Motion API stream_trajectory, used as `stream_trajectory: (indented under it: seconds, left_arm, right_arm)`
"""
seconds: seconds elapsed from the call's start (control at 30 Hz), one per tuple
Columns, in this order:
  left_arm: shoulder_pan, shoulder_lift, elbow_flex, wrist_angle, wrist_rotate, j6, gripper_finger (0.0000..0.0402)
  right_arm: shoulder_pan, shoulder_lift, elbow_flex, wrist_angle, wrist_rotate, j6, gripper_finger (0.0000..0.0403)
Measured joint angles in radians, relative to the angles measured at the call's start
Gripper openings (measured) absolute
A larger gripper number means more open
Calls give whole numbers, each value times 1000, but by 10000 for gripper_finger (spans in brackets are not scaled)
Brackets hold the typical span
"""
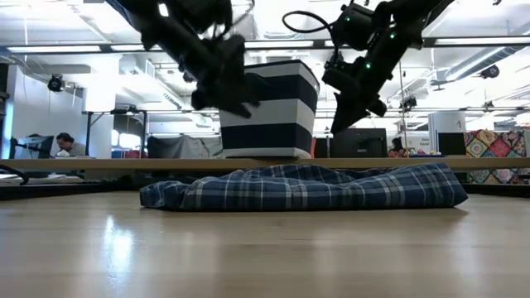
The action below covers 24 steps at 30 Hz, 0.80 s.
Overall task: Fold Laundry from Bin
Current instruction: Fold the blue patterned pants
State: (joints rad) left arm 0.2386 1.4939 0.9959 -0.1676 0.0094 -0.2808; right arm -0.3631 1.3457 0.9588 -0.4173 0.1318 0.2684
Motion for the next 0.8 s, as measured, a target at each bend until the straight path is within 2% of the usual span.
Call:
stream_trajectory:
  seconds: [0.27, 0.5, 0.6, 0.67, 0.8]
  left_arm:
    - [0, 126, 1, -15, -23, -44, 190]
    - [0, 167, 4, 0, -32, -46, 190]
    - [11, 193, 4, 8, -110, -43, 190]
    - [23, 221, 4, 12, -150, -43, 190]
    - [30, 272, 4, 29, -150, -46, 190]
  right_arm:
    - [-37, 0, -16, 12, -17, -74, 9]
    - [-104, 24, -33, 83, -109, -128, 9]
    - [-131, 76, -33, 120, -199, -133, 9]
    - [-142, 131, -34, 125, -219, -151, 9]
    - [-163, 252, -35, 182, -255, -163, 9]
